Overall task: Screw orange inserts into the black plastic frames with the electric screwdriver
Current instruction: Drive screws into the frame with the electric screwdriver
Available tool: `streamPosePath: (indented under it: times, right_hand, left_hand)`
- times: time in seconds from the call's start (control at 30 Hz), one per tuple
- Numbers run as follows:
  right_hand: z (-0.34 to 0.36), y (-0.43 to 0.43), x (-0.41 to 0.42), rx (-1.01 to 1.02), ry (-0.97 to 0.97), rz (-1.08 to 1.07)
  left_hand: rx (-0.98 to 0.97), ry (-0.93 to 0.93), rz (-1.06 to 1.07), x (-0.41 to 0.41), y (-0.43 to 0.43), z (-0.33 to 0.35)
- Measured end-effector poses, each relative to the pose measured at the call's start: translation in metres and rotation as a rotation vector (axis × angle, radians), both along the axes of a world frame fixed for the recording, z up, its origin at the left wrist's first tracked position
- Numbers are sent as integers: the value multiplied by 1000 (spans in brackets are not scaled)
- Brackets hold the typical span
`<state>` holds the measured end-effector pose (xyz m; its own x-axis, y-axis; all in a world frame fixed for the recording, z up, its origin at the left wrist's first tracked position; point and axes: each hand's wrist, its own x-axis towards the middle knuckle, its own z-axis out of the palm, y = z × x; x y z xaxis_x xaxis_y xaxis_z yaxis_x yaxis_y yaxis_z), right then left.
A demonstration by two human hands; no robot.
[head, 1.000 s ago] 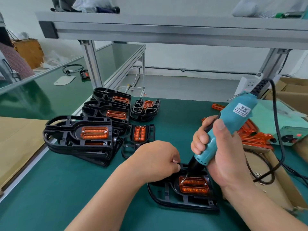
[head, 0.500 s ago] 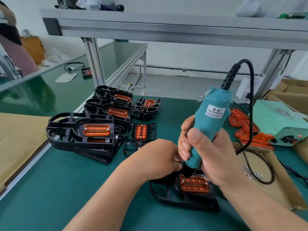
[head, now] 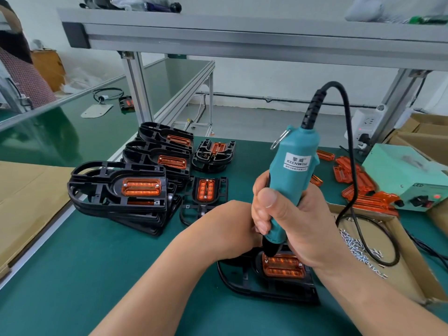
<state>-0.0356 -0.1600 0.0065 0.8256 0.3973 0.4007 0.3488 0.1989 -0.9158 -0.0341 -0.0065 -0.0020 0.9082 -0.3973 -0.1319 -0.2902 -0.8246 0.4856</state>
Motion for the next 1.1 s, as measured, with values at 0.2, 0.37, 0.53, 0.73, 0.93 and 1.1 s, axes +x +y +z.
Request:
streamPosePath:
  times: [0.2,0.37,0.53,0.73,0.93,1.1]
  right_hand:
    - [-1,-3,2,32,38,38]
    - [-1,-2,3,-3,36,78]
    - [0,-5,4,20,71,132]
    - [-2,-10,2,88,85,117]
    - [-2,-9,-3,107,24,14]
    - [1,-10,-2,86,7,15]
  left_hand:
    - [3,1,43,0,0,-3]
    - [-16,14,29,1,-1,-1]
    - [25,32,47,-1,-2,2]
    - [24,72,101,-1,-4,4]
    - [-18,113,87,-2,-2,5]
    - [-13,124,58,-3,0,6]
